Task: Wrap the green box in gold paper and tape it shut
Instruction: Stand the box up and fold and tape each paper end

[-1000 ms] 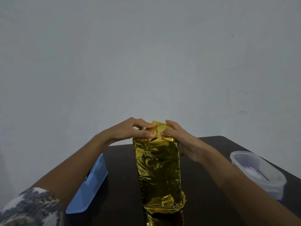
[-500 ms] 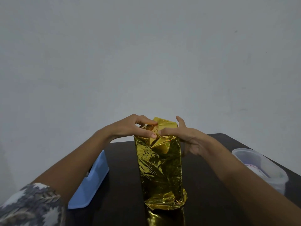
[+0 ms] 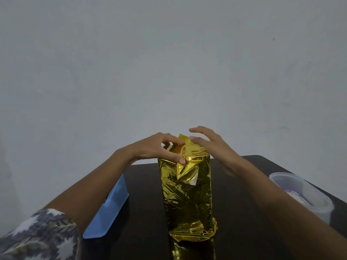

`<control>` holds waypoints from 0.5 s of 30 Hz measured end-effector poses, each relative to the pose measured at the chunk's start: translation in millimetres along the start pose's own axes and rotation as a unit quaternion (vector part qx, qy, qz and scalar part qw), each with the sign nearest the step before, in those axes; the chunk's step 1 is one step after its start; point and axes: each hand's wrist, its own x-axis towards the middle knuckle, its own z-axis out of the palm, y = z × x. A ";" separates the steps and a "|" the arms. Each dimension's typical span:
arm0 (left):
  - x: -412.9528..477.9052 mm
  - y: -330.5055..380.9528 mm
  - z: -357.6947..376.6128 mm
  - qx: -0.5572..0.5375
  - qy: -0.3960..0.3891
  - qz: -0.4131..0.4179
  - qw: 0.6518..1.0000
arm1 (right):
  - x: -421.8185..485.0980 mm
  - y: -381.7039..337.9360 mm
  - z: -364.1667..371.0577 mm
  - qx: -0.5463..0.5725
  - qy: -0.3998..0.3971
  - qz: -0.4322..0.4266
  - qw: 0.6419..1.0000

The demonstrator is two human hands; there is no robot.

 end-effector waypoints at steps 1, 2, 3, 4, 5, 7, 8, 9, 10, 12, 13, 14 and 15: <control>-0.3 -0.2 0.3 -0.004 0.000 0.002 1.000 | 3.6 1.1 1.8 -0.005 -0.010 -0.006 1.000; -1.1 0.0 0.5 -0.007 0.000 0.003 1.000 | 6.0 2.5 4.4 -0.001 -0.024 0.002 1.000; -1.5 0.1 0.8 -0.009 -0.001 0.001 1.000 | 7.6 4.4 7.5 0.005 -0.031 0.013 0.999; -1.3 0.9 0.9 -0.008 -0.002 -0.003 1.000 | 7.6 5.1 10.1 0.013 -0.027 0.021 0.999; -0.5 1.3 1.1 -0.007 -0.004 -0.004 1.000 | 7.5 5.9 12.2 0.022 -0.018 0.021 0.999; 1.2 3.6 1.4 -0.007 -0.009 0.000 1.000 | 7.2 7.4 13.6 0.034 0.001 0.007 0.999; 1.6 5.0 1.4 -0.009 -0.009 0.003 1.000 | 6.8 8.0 12.9 0.034 0.003 0.001 0.999; 2.4 5.0 1.2 -0.010 -0.010 0.003 1.000 | 6.7 9.1 11.7 0.033 0.001 -0.001 0.999; 2.5 5.5 1.1 -0.007 -0.012 0.003 1.000 | 6.5 10.1 10.4 0.032 -0.001 -0.001 0.999; 1.4 5.6 0.8 0.000 -0.016 0.003 1.000 | 7.0 11.7 9.8 0.027 -0.010 0.003 1.000; 1.2 5.6 1.0 -0.002 -0.019 0.005 1.000 | 7.1 11.4 10.2 0.025 -0.014 0.006 1.000; 1.0 6.2 0.9 -0.005 -0.020 0.008 1.000 | 7.5 10.4 10.7 0.024 -0.016 0.010 1.000; 0.6 7.0 0.7 -0.005 -0.021 0.010 1.000 | 7.9 8.8 11.6 0.020 -0.018 0.013 1.000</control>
